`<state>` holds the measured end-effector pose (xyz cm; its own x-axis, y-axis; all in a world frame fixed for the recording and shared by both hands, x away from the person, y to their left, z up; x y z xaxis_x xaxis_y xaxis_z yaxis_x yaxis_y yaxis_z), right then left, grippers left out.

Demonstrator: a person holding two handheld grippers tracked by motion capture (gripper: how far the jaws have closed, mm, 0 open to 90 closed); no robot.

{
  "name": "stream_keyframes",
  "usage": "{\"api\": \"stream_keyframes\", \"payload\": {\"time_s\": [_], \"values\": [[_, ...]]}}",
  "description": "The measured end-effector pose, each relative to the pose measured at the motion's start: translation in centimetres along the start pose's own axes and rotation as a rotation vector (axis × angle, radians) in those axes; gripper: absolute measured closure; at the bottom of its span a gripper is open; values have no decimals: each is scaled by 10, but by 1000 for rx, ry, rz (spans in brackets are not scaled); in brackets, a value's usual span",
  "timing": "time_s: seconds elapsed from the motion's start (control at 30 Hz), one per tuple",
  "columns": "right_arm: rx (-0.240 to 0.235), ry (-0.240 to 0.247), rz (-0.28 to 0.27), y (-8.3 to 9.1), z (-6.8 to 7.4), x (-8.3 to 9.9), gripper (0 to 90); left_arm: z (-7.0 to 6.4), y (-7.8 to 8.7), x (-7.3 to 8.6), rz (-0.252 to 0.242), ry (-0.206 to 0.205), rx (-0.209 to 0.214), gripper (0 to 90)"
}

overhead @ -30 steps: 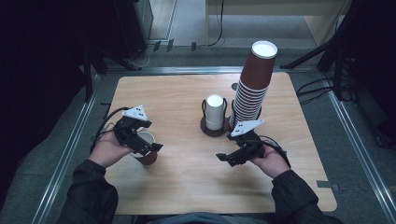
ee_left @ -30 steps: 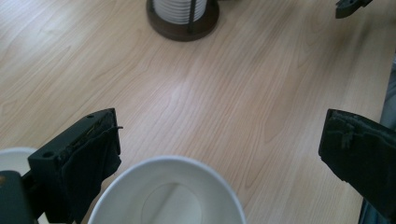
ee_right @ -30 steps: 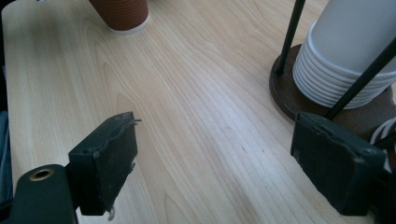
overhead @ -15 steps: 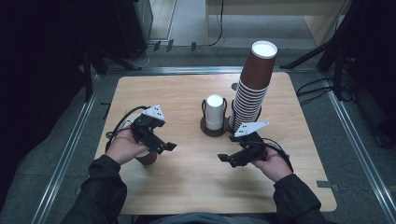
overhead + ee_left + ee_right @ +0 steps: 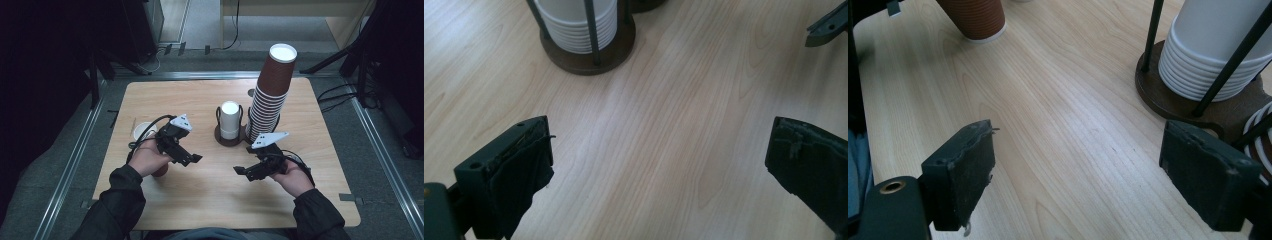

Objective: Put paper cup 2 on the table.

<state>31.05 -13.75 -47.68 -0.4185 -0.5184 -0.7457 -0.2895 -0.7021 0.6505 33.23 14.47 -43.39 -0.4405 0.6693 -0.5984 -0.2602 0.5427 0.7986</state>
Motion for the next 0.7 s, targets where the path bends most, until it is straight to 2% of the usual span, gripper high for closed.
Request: {"api": "stream_keyframes", "payload": {"time_s": [0.17,0.3,0.47,0.7], "values": [[-4,2,2,-1,2,0,151,-8,-13,-7,12,-19,29,0],[-3,3,4,-1,1,0,151,-18,-22,-13,28,-31,11,0],[-5,0,4,-1,1,0,151,-28,-29,-16,36,-44,32,0],[-8,7,12,-2,1,1,151,-36,-36,-20,30,-40,51,0]]}}
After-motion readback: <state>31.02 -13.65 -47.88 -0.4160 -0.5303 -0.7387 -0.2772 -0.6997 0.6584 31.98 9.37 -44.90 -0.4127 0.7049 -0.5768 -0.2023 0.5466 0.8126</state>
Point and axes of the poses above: each handheld gripper's, and its own axes: y roughly backward along the jaws, x roughly out of its underside, z roughly to its left, the point moved 1 cm from there along -y, roughly forward along the jaws
